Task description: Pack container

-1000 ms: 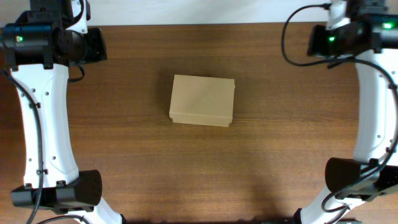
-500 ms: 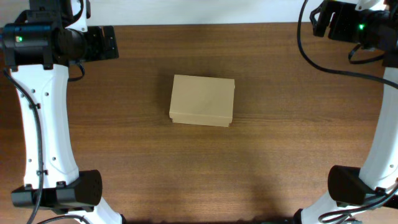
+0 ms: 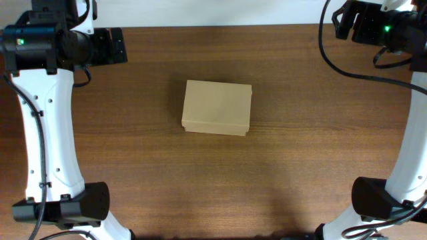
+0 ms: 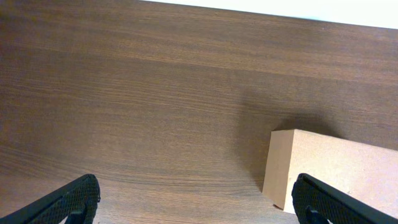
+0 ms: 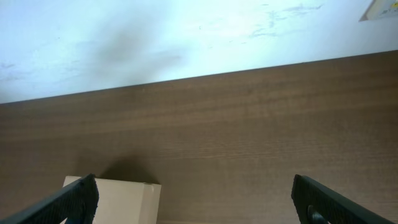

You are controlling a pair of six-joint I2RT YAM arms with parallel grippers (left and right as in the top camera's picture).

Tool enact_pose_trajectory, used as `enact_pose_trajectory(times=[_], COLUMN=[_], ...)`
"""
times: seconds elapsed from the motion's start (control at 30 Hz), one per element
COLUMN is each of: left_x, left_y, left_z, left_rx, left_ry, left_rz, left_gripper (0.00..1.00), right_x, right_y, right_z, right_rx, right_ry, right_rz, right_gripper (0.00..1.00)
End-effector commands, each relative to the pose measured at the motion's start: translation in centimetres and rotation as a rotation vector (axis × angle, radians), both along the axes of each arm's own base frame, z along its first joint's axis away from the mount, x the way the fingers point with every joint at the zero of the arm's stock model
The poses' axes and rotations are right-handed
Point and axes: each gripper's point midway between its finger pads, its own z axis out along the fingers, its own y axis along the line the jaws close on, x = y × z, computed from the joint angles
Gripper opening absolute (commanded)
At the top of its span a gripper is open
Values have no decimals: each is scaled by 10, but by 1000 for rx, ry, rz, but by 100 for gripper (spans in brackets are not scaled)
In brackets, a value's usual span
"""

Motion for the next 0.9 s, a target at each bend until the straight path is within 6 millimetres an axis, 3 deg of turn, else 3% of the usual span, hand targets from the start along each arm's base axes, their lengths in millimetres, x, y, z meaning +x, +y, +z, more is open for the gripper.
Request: enact_pose_trajectory(times=[0.0,0.37,0.53,0.73,0.8,0.87], left_x=[-4,-4,-4,-4,-4,-4], left_y=[2,2,2,2,2,2], left_z=[14,14,14,14,14,14], left_rx=[12,12,12,12,12,12], left_ry=[-37,-37,-37,-37,-37,-37], left_rz=[4,4,4,4,4,4], left_gripper=[100,100,100,100,100,100], right_x=[0,-6,-46,-94,-110,-126], right_y=[2,3,6,18,23,28], right_z=[1,8,41,86,88,78], right_rx=[11,9,-9,-38,-44,-47], right_ry=[-3,-16,-103,-368,-452,-494], right_rz=[7,8,0,17,29,38], right_gripper=[99,99,99,99,99,99])
